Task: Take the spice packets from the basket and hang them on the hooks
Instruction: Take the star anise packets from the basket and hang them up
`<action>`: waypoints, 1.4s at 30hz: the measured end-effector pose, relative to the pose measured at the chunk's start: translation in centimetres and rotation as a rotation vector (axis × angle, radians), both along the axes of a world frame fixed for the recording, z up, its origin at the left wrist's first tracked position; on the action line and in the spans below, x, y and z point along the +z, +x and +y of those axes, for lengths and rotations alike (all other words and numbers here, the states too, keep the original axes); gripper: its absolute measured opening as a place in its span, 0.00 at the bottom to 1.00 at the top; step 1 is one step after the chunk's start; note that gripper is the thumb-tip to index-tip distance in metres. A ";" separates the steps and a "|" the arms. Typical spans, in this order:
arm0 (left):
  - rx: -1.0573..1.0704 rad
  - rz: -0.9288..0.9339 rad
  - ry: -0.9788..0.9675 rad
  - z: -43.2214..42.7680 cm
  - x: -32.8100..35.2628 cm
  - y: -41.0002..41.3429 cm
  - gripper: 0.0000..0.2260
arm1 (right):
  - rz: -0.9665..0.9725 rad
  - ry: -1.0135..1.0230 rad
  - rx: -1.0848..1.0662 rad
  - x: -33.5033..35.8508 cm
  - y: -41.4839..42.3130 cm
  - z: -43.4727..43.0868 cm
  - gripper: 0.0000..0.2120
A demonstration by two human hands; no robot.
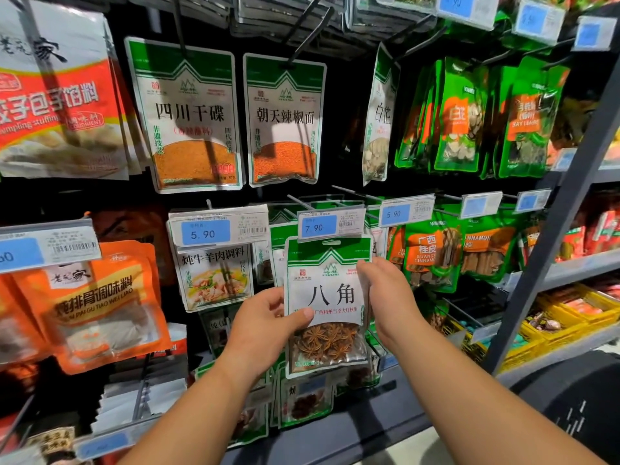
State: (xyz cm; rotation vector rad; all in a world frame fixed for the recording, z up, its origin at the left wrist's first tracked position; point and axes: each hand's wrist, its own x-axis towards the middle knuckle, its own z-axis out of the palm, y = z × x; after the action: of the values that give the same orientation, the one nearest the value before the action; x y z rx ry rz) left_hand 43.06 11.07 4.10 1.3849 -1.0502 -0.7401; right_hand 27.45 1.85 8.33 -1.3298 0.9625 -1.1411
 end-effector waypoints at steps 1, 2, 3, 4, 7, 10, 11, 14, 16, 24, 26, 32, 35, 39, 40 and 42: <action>0.002 0.000 -0.006 0.0 0.1 0.0 0.12 | -0.015 0.001 -0.008 0.0 -0.1 0.0 0.21; 0.005 0.012 -0.016 0.0 0.2 -0.1 0.12 | -0.024 -0.013 -0.004 0.2 -0.2 0.0 0.20; 0.006 0.029 -0.026 -0.1 0.3 -0.1 0.12 | -0.032 -0.028 0.004 0.4 -0.2 0.0 0.19; 0.008 0.043 -0.034 -0.1 0.4 -0.1 0.12 | -0.033 -0.040 0.015 0.7 -0.3 0.0 0.19; 0.023 0.063 -0.045 -0.3 0.3 0.0 0.11 | 0.024 -0.046 0.018 0.7 -0.1 -0.2 0.20; 0.034 0.072 -0.043 -0.2 0.2 0.0 0.10 | 0.072 -0.029 0.016 0.5 0.3 0.0 0.23; 0.037 0.071 -0.043 -0.2 0.2 0.0 0.09 | 0.072 -0.023 0.019 0.4 0.3 0.0 0.23; 0.036 0.071 -0.047 -0.2 0.2 0.2 0.09 | 0.068 -0.017 0.007 0.6 0.4 -0.2 0.22; 0.032 0.074 -0.044 -0.2 0.2 0.3 0.08 | 0.060 -0.011 0.002 0.4 0.6 -0.5 0.22; 0.074 0.067 -0.030 -0.1 0.2 0.4 0.09 | 0.229 -0.046 -0.033 -1.3 0.8 -1.4 0.29; 0.103 0.028 -0.026 -0.2 0.3 0.4 0.07 | 0.279 -0.078 -0.057 -1.7 0.7 -1.7 0.26; 0.264 -0.138 -0.059 -1.0 1.0 0.9 0.03 | 0.385 -0.330 -0.190 -2.6 -0.3 -1.5 0.32; 0.315 -0.165 -0.040 -2.0 0.7 1.4 0.10 | 0.607 -0.571 -0.163 -3.5 0.5 -1.0 0.35; 0.389 -0.219 0.089 -3.5 0.4 2.5 0.20 | 0.801 -0.638 -0.047 -5.1 2.6 -1.3 0.26; 0.394 -0.256 0.119 -3.9 0.5 3.0 0.20 | 0.836 -0.627 -0.037 -5.4 3.1 -1.5 0.24; 0.390 -0.286 0.096 -4.7 0.7 4.0 0.16 | 0.862 -0.617 -0.021 -5.8 3.8 -1.8 0.23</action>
State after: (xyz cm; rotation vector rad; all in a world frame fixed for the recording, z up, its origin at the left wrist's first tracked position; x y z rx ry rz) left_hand 47.07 6.38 4.78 1.7505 -0.9283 -0.3136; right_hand 31.23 0.05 2.56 -2.4260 1.2671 -0.8971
